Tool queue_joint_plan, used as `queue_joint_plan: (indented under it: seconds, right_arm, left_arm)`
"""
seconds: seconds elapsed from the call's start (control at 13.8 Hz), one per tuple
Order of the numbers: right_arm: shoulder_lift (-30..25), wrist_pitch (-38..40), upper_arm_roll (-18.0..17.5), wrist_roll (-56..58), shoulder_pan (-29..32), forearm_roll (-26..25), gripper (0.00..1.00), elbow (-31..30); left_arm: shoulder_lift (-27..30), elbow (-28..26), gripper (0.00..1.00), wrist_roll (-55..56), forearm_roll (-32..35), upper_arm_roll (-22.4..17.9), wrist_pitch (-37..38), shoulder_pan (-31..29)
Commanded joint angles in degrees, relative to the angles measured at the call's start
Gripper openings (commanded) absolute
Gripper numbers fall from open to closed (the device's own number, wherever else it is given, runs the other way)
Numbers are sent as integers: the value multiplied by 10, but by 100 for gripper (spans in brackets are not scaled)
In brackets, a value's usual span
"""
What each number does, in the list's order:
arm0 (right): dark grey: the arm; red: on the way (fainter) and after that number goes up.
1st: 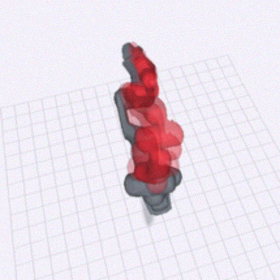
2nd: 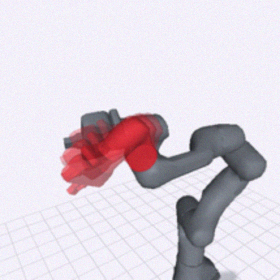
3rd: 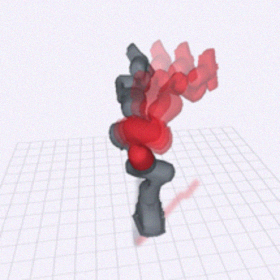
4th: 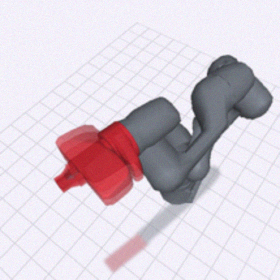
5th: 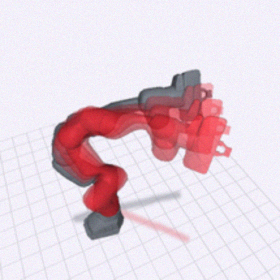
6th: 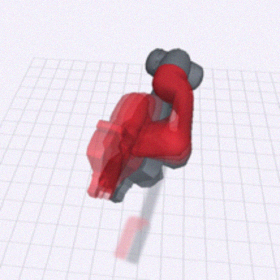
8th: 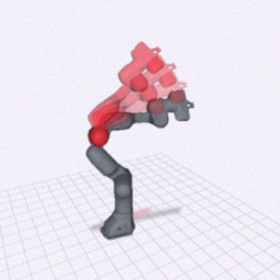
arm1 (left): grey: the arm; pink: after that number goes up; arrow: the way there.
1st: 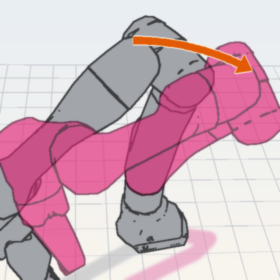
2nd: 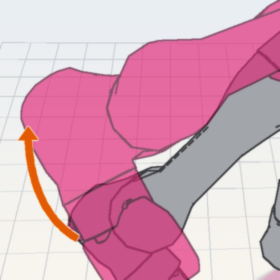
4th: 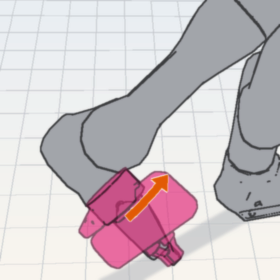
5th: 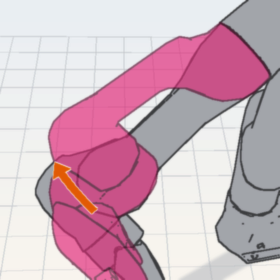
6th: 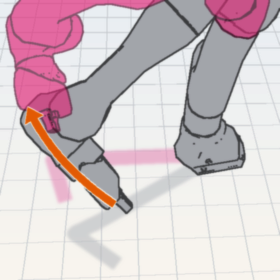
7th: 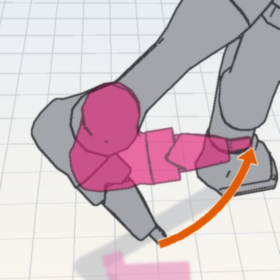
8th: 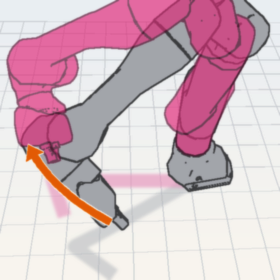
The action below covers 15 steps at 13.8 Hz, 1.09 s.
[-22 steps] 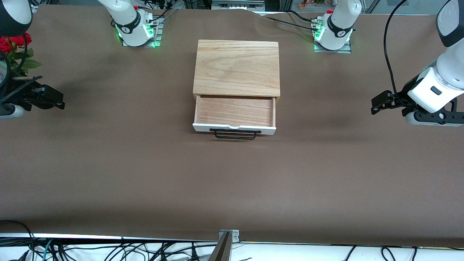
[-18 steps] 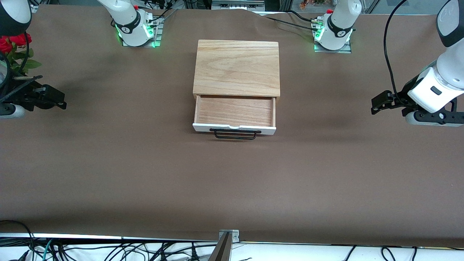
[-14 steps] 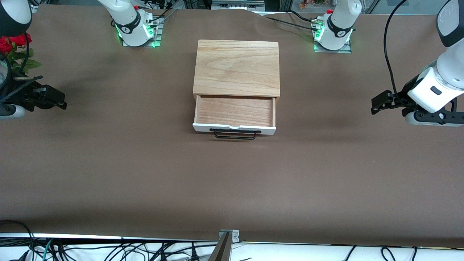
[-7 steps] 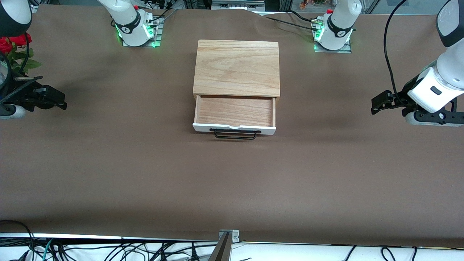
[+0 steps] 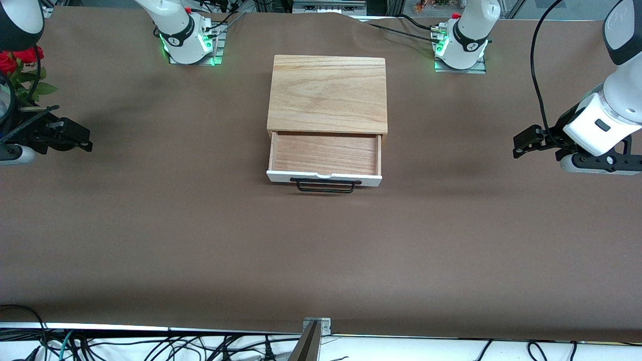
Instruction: Close drawer with both arms simultaneously
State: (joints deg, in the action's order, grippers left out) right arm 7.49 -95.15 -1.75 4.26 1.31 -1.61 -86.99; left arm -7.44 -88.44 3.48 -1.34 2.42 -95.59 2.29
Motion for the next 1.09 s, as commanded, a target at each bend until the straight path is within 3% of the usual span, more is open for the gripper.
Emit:
queue_joint_plan:
  seconds: [0.0, 1.01]
  right_arm:
    - [4, 3, -2, -7, 4, 10, 100, 12]
    - [10, 3, -3, -7, 4, 14, 100, 12]
  left_arm:
    - [-8, 18, 100, -10, 2, 0, 4, 1]
    - [-12, 14, 100, -58, 1, 1, 8, -1]
